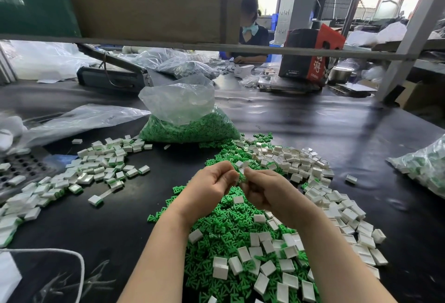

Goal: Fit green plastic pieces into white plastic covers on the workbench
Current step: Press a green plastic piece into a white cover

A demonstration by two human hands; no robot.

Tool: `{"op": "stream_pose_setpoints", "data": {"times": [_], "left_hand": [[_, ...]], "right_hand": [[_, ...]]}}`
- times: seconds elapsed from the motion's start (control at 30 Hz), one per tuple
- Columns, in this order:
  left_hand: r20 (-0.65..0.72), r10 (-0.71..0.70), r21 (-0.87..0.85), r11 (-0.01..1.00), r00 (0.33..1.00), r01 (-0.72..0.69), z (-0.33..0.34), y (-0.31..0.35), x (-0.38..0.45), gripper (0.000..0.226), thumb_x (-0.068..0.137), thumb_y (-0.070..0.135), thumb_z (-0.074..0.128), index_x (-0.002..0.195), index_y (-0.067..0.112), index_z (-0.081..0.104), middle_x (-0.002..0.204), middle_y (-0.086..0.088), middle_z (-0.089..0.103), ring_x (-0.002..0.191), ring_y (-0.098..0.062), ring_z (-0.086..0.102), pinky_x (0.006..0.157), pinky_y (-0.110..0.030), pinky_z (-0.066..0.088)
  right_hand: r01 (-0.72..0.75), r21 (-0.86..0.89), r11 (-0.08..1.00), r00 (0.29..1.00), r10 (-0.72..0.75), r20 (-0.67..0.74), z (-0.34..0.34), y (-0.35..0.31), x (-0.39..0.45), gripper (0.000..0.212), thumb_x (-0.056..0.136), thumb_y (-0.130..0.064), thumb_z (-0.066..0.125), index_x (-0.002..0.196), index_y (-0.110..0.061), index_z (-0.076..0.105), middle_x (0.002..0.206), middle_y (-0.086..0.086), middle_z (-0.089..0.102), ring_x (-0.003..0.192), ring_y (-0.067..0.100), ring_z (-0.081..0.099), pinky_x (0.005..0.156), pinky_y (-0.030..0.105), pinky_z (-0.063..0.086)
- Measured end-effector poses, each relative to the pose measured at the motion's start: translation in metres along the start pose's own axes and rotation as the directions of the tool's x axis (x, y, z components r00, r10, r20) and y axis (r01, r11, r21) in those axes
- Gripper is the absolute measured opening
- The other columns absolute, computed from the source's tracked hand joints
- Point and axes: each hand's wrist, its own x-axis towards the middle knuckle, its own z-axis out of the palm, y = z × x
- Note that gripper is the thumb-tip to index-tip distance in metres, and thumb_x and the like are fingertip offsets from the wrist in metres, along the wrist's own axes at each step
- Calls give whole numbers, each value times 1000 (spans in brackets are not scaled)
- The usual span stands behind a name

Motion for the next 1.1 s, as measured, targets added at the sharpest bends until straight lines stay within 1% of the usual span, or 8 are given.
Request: {"op": "stream_pose_setpoints", "data": {"times": [0.13, 0.23, 0.43, 0.53, 0.67, 0.8, 1.0, 1.1], "left_hand": [[-42, -27, -35, 999, 999, 25, 1, 1, 0, 30, 101, 24, 49, 72, 19, 54, 60, 5, 48, 58, -13, 39, 58, -32, 33], [-55, -81, -152, 986, 995, 71, 0, 1, 1, 33, 101, 25, 49, 71, 17, 57, 57, 5, 49, 57, -14, 40, 57, -28, 33], [-33, -123, -266, 958, 992, 109, 0, 2, 0, 33, 101, 27, 48, 71, 15, 58, 61, 1, 50, 57, -12, 42, 56, -24, 33], [-35, -117, -252, 962, 993, 104, -1, 3, 0, 34, 101, 26, 48, 71, 15, 56, 59, 2, 50, 54, -10, 41, 54, -22, 33], [-34, -99, -198, 976, 995, 90, -1, 5, -1, 34, 101, 26, 48, 70, 14, 54, 57, 1, 47, 56, -14, 37, 56, -28, 31], [-45, -91, -117, 989, 995, 85, 0, 6, -2, 36, 101, 25, 49, 66, 18, 52, 56, 4, 46, 55, -14, 37, 58, -32, 30], [-59, -80, -76, 994, 995, 76, -2, 5, -3, 36, 101, 26, 49, 71, 7, 54, 59, -1, 47, 60, -18, 38, 61, -35, 31], [-52, -78, -68, 995, 996, 74, -2, 6, -3, 36, 101, 26, 49, 71, 7, 53, 58, 2, 46, 59, -16, 38, 61, -34, 31]], "right_hand": [[-53, 127, 990, 999, 54, -3, -1, 5, 4, 31, 102, -23, 43, 73, -12, 51, 59, 0, 36, 49, 10, 29, 45, 20, 21], [13, 170, 985, 999, -8, -33, -4, 6, 6, 23, 98, -14, 49, 75, -13, 50, 61, 1, 36, 51, 10, 31, 46, 19, 23], [142, -48, 989, 986, -145, -81, 1, 4, 7, 18, 99, -14, 51, 81, -9, 55, 62, -1, 44, 51, 6, 35, 50, 17, 28], [165, -82, 983, 980, -172, -96, 3, 2, 8, 15, 98, -9, 51, 85, -3, 57, 68, 2, 50, 56, 7, 42, 57, 17, 36], [171, -166, 971, 973, -193, -129, 2, 5, 10, 22, 97, -11, 54, 89, 9, 57, 75, 14, 46, 72, 25, 38, 69, 39, 32], [175, -253, 952, 970, -211, -122, 3, 7, 11, 21, 96, -15, 57, 78, -3, 57, 68, 6, 46, 65, 20, 38, 62, 37, 32], [167, -269, 949, 977, -196, -87, 4, 8, 14, 25, 101, -15, 48, 78, -12, 59, 77, 14, 50, 66, 21, 39, 65, 39, 32], [151, -311, 939, 981, -181, -72, 4, 10, 13, 29, 102, -19, 47, 75, -18, 59, 71, 5, 51, 65, 17, 40, 63, 38, 33]]}}
